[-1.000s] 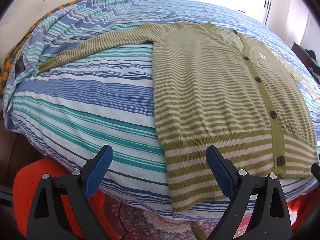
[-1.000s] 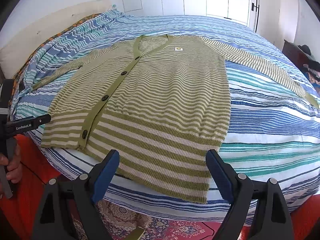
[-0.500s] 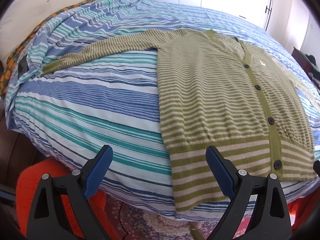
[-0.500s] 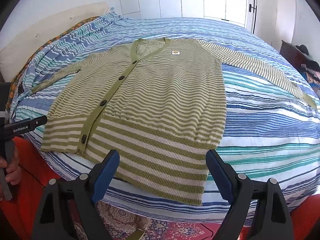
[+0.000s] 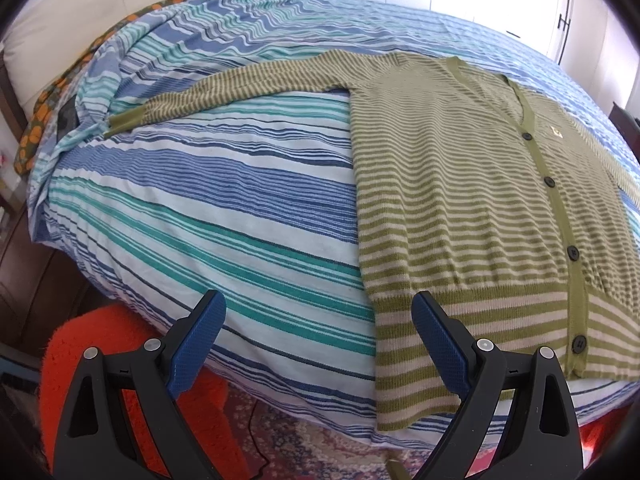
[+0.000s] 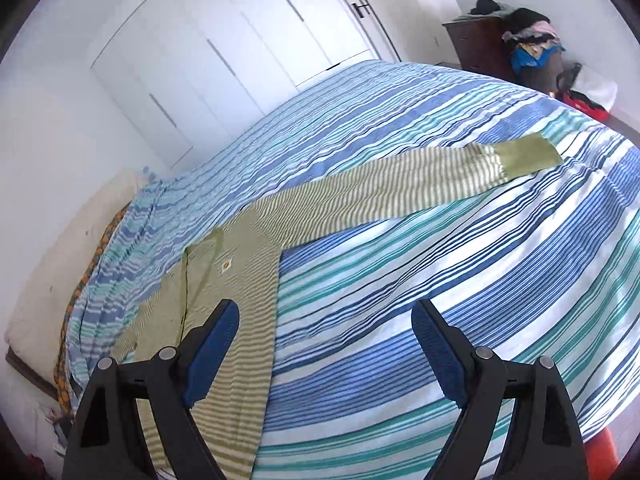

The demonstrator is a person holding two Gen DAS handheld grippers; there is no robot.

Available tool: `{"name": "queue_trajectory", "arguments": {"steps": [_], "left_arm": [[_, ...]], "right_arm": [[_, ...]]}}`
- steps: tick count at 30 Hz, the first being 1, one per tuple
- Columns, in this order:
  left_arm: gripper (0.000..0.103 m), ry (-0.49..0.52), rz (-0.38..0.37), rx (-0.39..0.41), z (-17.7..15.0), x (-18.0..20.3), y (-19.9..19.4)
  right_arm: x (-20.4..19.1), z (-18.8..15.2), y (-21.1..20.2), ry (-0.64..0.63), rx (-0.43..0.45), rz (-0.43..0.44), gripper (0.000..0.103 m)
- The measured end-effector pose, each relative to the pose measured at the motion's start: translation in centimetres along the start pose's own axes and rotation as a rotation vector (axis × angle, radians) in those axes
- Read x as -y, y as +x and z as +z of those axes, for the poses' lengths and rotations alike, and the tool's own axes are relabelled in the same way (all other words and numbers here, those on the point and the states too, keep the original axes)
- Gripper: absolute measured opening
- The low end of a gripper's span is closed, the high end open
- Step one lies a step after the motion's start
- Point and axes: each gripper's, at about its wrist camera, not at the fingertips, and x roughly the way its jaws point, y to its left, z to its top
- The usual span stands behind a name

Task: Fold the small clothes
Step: 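Grasp the sleeve cuff with the right gripper and fold it across the cardigan body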

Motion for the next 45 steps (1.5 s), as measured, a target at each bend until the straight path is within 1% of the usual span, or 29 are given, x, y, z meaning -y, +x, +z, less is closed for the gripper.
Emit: {"name": "queue_trajectory", "arguments": {"steps": [2,4,6,7,9,11,13,16,18,20,21,22,23,24,25,26,27,28,29,31,33,35,37,40,43,45], "left_arm": [[0.095,-0.019,0.012,-0.018,0.1,-0.2,0.5],[0.095,-0.034,0.024,-0.037,0.2,-0.3,0.9],[0.095,-0.043,0.037,-0.044,0.3,-0.4,1.1],[0.095,-0.044,0.045,-0.046,0.4,-0.4,1.2],[0.095,-0.042,0.066,-0.051,0.4,-0.3,1.4],[0.095,-0.038,0.087,-0.069,0.3,-0.1,1.8],[0.095,-0.041,0.102,-0.092,0.2,0.0,2.4],[0.097,-0.049,0.114,-0.104,0.1,0.0,2.7],[0.098,-0.047,0.123,-0.104,0.0,0.0,2.7],[0.098,-0.045,0.132,-0.106,0.1,0.1,2.8],[0.098,-0.043,0.138,-0.108,0.0,0.1,2.9],[0.098,-0.043,0.143,-0.110,0.0,0.2,2.9],[0.098,-0.043,0.148,-0.111,0.1,0.3,3.0],[0.098,-0.042,0.153,-0.112,0.1,0.4,3.1],[0.098,-0.040,0.158,-0.113,0.0,0.5,3.1],[0.098,-0.038,0.162,-0.114,0.0,0.6,3.2],[0.099,-0.036,0.164,-0.116,0.1,0.6,3.2],[0.099,-0.037,0.164,-0.116,0.1,0.6,3.3],[0.099,-0.040,0.162,-0.116,0.1,0.5,3.2],[0.099,-0.045,0.157,-0.115,0.1,0.4,3.2],[0.099,-0.041,0.154,-0.112,0.1,0.4,3.2],[0.099,-0.038,0.149,-0.106,0.1,0.2,3.3],[0.099,-0.042,0.139,-0.101,0.0,0.1,3.3],[0.099,-0.060,0.110,-0.099,-0.2,-0.4,3.2],[0.099,-0.084,0.072,-0.102,-0.4,-1.0,3.3],[0.099,-0.088,0.051,-0.100,-0.4,-1.2,3.2]], "right_arm": [[5.7,4.2,0.1,0.189,0.052,0.004,0.087],[11.1,7.8,0.5,0.345,0.091,0.005,0.087],[15.4,10.5,1.2,0.445,0.100,0.003,0.087],[17.2,11.6,1.8,0.483,0.091,0.008,0.087],[19.9,13.0,2.5,0.530,0.092,-0.002,0.087],[22.0,13.4,3.9,0.589,0.058,0.048,0.087],[22.9,13.1,5.4,0.621,0.006,0.000,0.087],[23.8,13.1,7.0,0.606,-0.016,-0.024,0.087],[23.6,14.1,7.9,0.554,-0.021,-0.001,0.086],[23.4,14.9,9.1,0.508,-0.052,0.044,0.075],[23.4,14.9,9.7,0.500,-0.083,0.043,0.073],[23.5,14.8,10.2,0.494,-0.104,0.029,0.068],[23.6,14.8,10.6,0.491,-0.114,0.023,0.062],[23.8,14.8,10.9,0.494,-0.116,0.027,0.059],[24.1,14.9,11.0,0.505,-0.115,0.035,0.046],[24.6,14.6,11.0,0.514,-0.117,0.043,0.020],[24.7,14.6,11.1,0.515,-0.135,0.046,0.005],[24.4,14.8,11.1,0.491,-0.146,0.019,0.005],[23.6,15.0,10.8,0.458,-0.134,-0.002,0.004],[21.9,15.9,10.0,0.413,-0.086,0.001,0.004],[19.3,17.2,9.4,0.396,-0.054,0.077,0.004],[15.0,18.8,9.3,0.339,-0.044,0.159,0.004],[9.6,20.2,9.5,0.285,-0.047,0.253,0.004],[0.4,21.5,10.6,0.211,-0.057,0.393,0.004],[-9.7,20.9,12.8,0.162,-0.074,0.509,0.004],[-15.6,19.6,14.5,0.140,-0.090,0.566,0.004]]}}
